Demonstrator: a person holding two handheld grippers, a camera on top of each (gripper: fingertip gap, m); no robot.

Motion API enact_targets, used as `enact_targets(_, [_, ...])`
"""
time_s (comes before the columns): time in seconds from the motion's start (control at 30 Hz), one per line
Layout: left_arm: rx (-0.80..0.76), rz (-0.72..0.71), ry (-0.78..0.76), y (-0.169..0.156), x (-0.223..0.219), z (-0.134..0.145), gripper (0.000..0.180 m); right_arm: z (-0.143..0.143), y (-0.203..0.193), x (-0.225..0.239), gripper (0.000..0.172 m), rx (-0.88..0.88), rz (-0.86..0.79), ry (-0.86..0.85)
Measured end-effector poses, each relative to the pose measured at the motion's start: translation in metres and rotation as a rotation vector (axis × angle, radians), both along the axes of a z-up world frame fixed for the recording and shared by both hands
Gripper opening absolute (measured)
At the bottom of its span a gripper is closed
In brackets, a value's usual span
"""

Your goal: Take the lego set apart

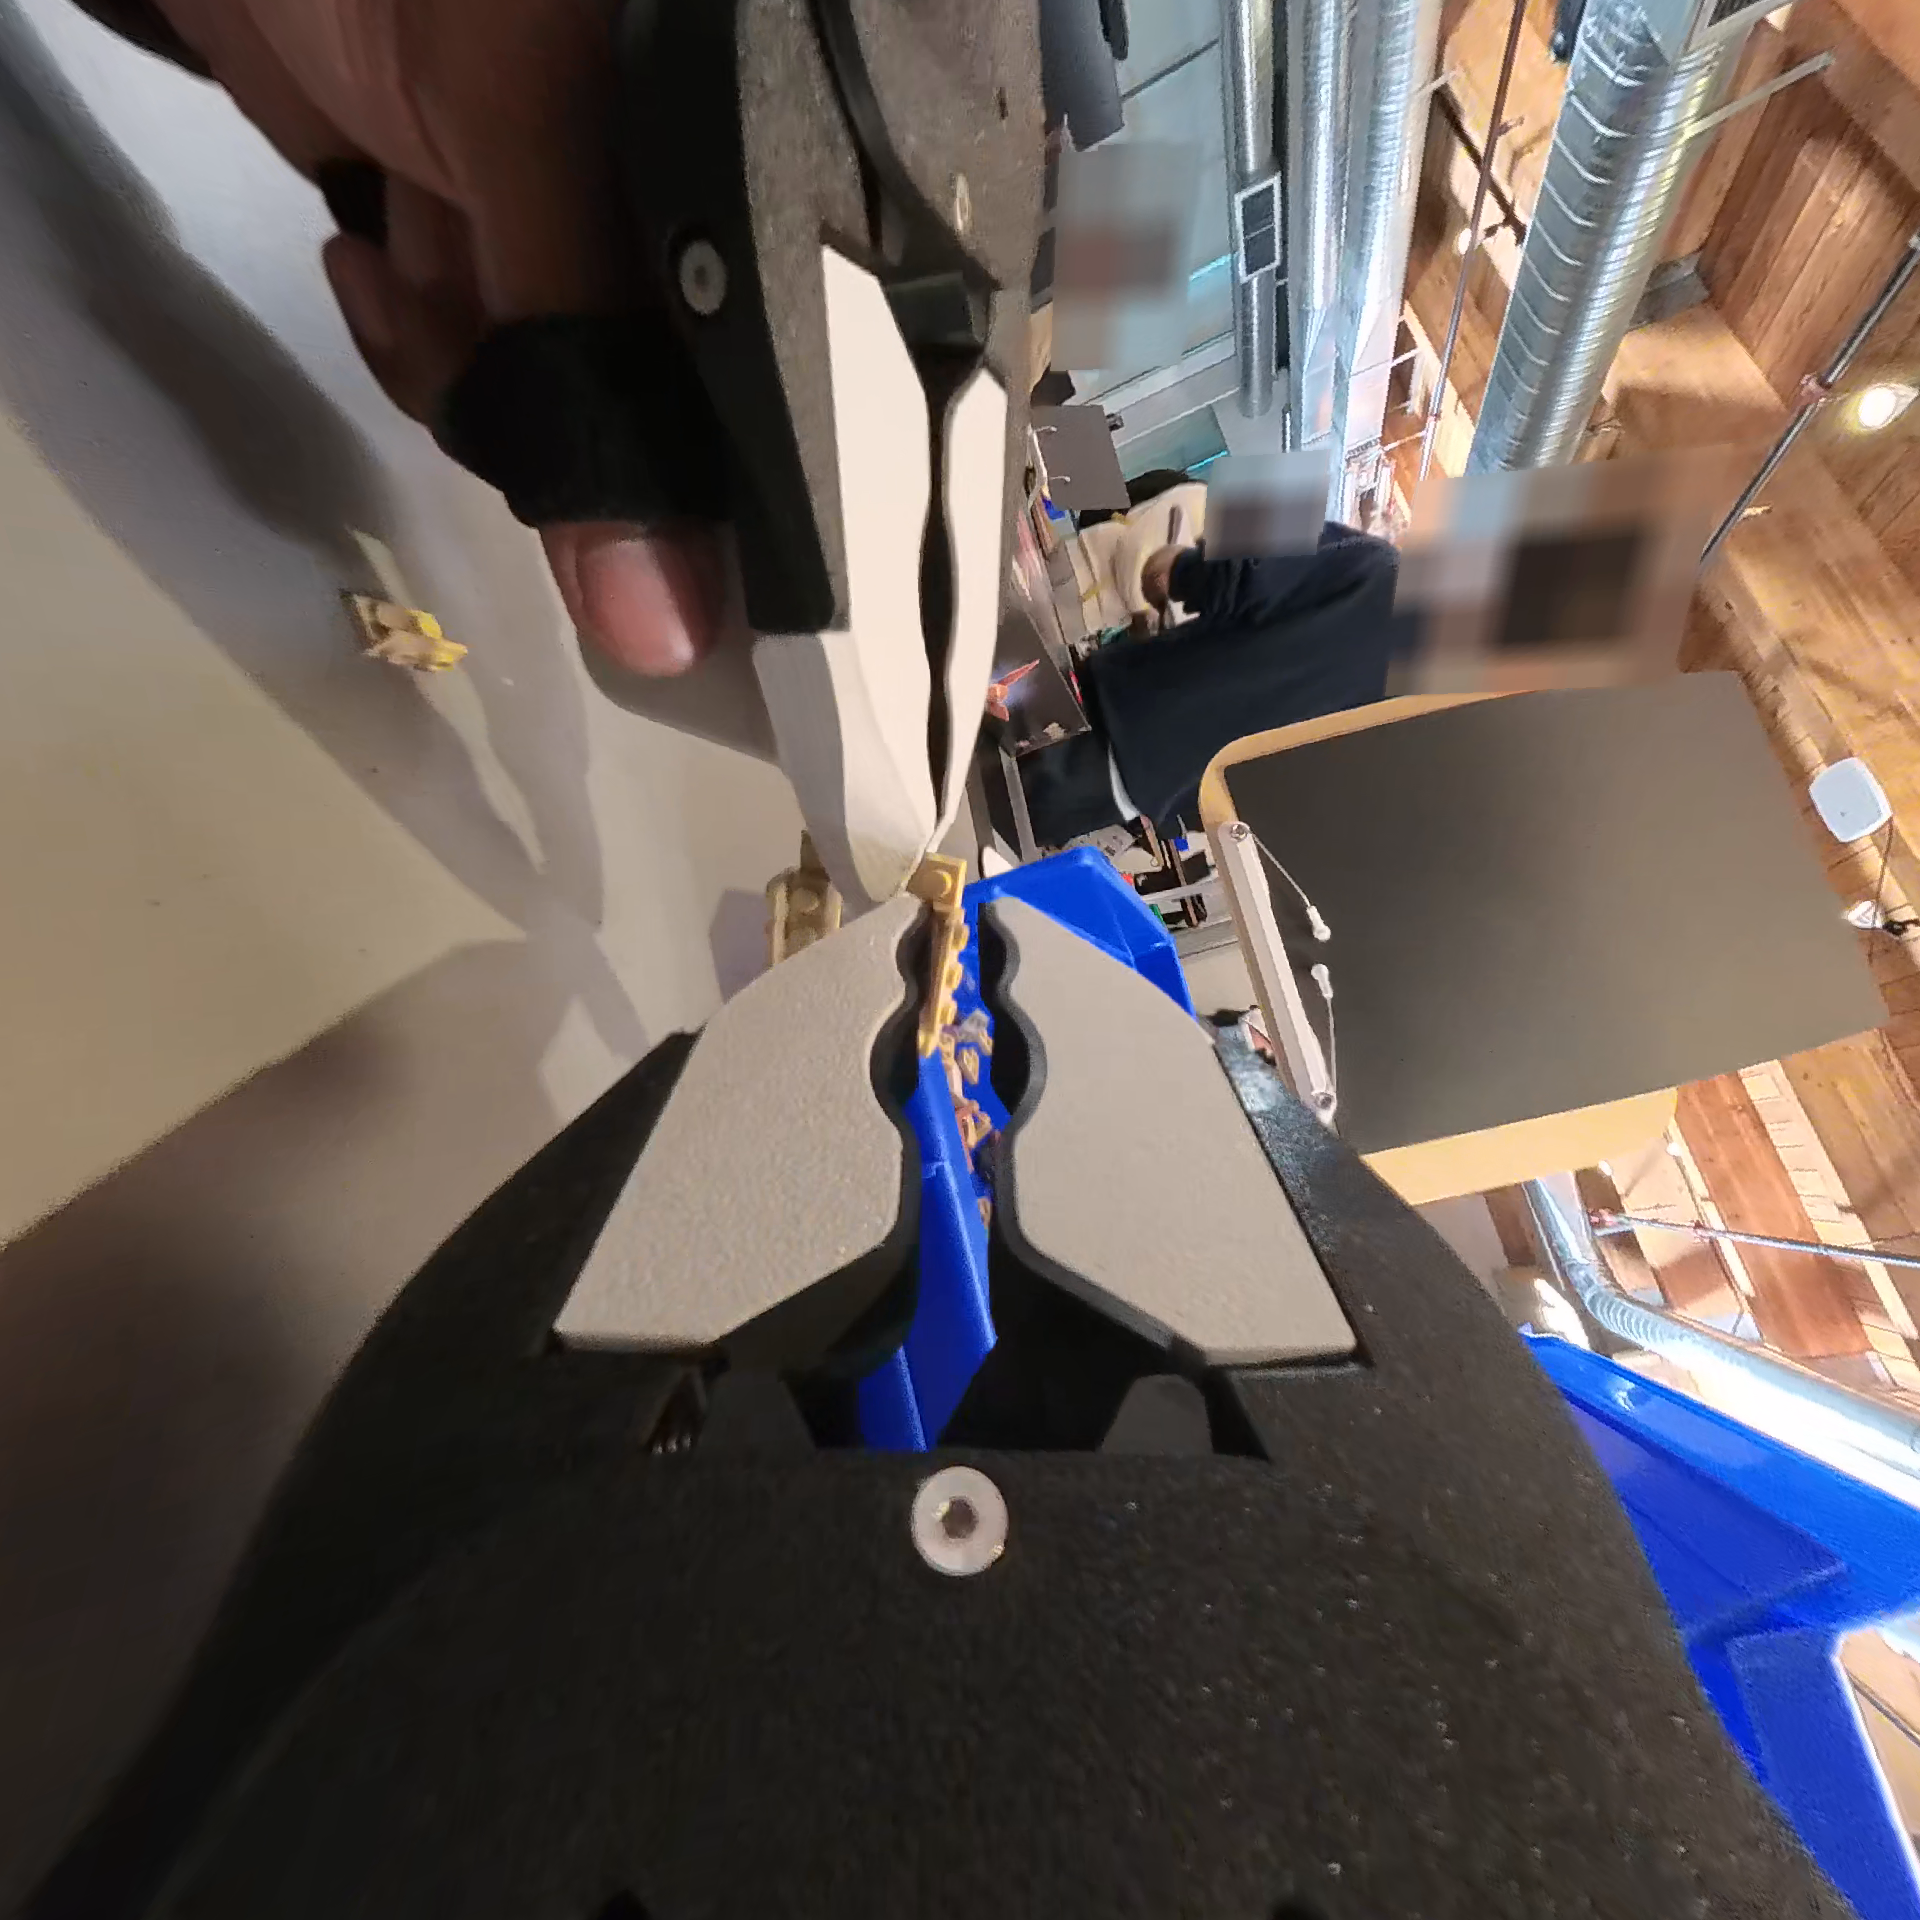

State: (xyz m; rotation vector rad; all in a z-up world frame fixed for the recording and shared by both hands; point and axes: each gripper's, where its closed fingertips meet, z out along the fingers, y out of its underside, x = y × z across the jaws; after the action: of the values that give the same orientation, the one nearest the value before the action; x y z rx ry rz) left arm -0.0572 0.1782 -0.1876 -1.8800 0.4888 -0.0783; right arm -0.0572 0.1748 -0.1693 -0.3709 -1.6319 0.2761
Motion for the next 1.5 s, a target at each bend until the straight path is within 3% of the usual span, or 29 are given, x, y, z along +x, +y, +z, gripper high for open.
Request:
enact_targets(0.43, [0.019, 0.023, 0.148, 0.000, -0.003, -0.004, 0.004, -0.007, 0.004, -0.001, 0.004, 0.012, -0.036, -0.062])
enact_targets(0.87, [-0.036, 0.034, 0.001, 0.001, -0.004, -0.008, 0.005, -0.010, 0.002, 0.000, 0.003, 0.122, -0.021, -0.042])
enact_targets(0.93, [-0.036, 0.133, 0.036, 0.004, -0.023, -0.010, 0.004, -0.008, -0.009, 0.006, 0.003, 0.119, 0.050, -0.031])
enact_targets(1.03, [-0.041, 0.154, -0.142, 0.001, -0.042, -0.004, 0.004, -0.004, -0.009, 0.011, 0.003, 0.151, 0.023, -0.013])
enact_targets(1.13, [-0.031, 0.133, -0.197, 0.002, -0.038, 0.000, 0.004, 0.006, 0.003, 0.008, 0.002, 0.117, -0.034, 0.037])
enact_targets(1.23, [-0.035, 0.085, -0.289, 0.003, -0.028, 0.003, 0.004, 0.030, 0.038, -0.002, 0.003, 0.003, -0.194, 0.123])
enact_targets(1.33, [-0.054, 0.058, -0.374, 0.004, -0.024, 0.002, 0.004, 0.023, 0.072, -0.011, 0.012, -0.164, -0.332, 0.037])
enact_targets(1.4, [-0.060, 0.046, -0.426, 0.003, -0.023, 0.003, 0.004, 0.014, 0.068, -0.013, 0.016, -0.247, -0.277, -0.028])
enact_targets(1.5, [-0.056, 0.043, -0.404, 0.003, -0.022, 0.003, 0.004, 0.012, 0.048, -0.009, 0.018, -0.227, -0.177, -0.053])
